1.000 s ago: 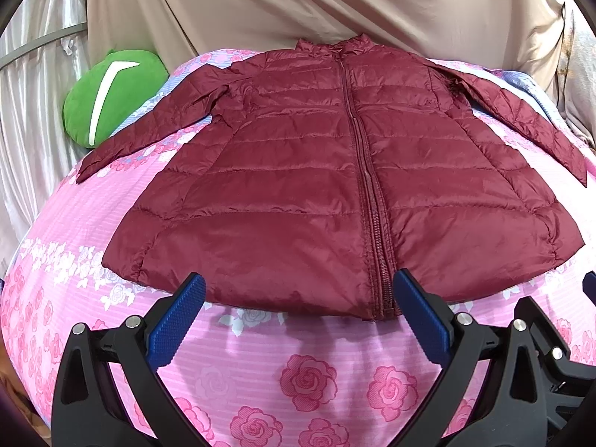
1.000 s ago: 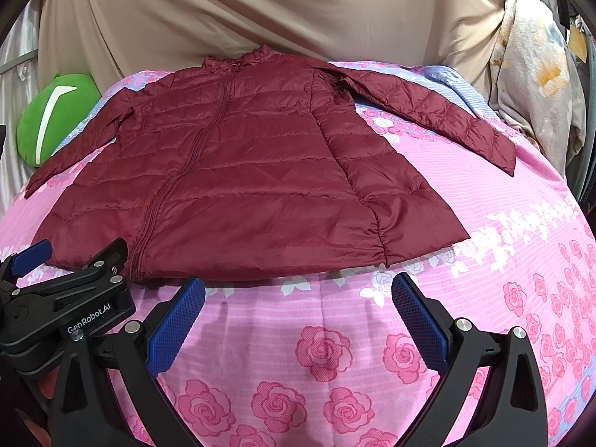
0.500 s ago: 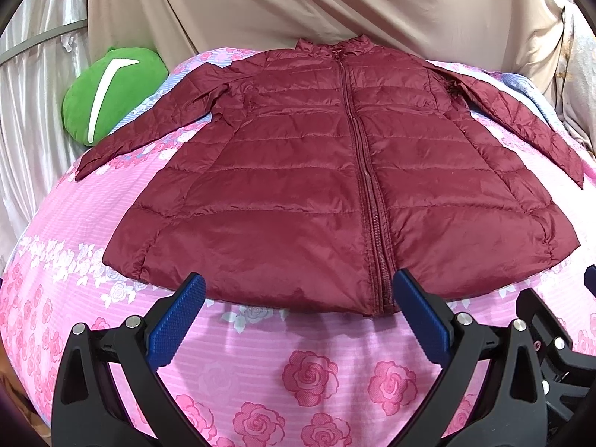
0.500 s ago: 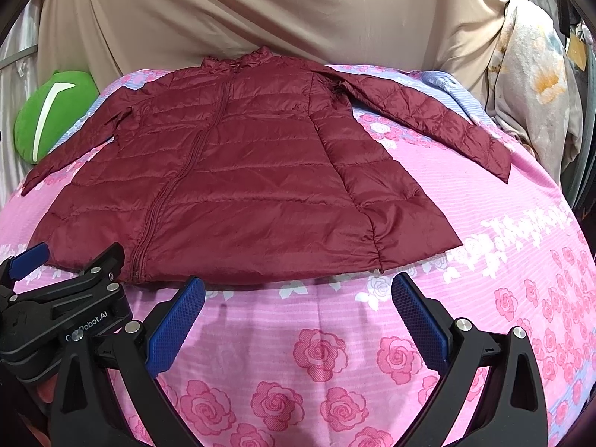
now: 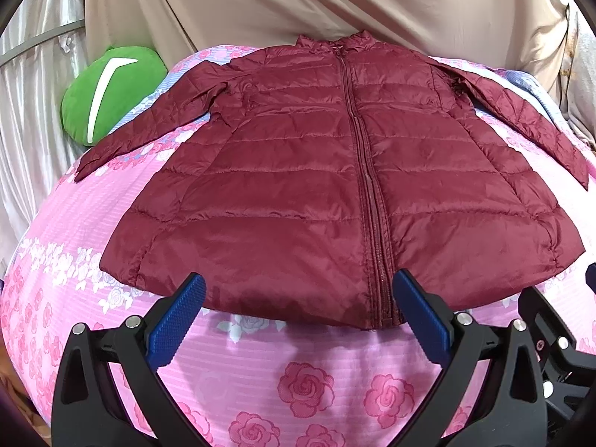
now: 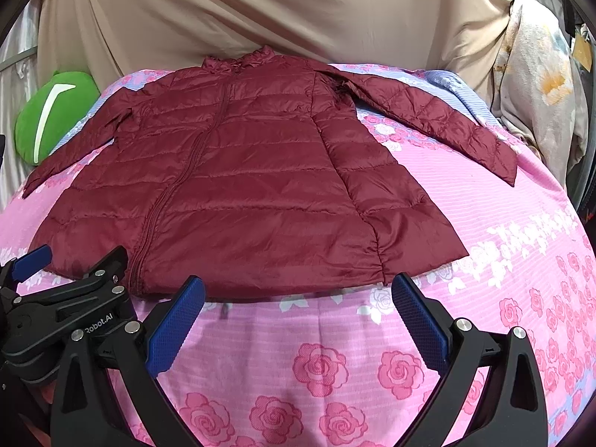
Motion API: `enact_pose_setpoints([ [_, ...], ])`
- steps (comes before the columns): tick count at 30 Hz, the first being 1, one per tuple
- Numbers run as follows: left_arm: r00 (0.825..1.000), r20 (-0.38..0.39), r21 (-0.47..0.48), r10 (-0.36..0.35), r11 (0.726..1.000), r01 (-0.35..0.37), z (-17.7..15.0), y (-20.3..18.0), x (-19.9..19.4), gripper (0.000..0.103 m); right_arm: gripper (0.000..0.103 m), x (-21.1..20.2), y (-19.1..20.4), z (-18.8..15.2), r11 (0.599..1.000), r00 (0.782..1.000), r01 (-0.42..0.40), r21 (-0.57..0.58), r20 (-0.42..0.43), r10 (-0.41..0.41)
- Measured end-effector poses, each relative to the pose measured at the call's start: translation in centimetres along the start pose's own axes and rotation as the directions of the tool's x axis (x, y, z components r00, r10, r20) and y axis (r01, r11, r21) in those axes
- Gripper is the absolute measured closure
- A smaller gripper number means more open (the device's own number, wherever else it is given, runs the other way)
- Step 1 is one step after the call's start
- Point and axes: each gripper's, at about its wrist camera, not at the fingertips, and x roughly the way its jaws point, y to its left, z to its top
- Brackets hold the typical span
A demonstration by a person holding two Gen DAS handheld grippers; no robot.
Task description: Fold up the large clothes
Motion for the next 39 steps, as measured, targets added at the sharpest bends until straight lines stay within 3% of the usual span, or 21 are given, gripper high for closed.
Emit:
enact_pose_setpoints([
  [39, 1.0, -0.003, 0.007, 0.006, 1.0, -0.006, 2.4, -0.7, 1.2, 0.005, 0.005, 1.5, 0.0, 1.9, 1.0, 1.0, -0.01, 0.0, -0.014, 0.01],
])
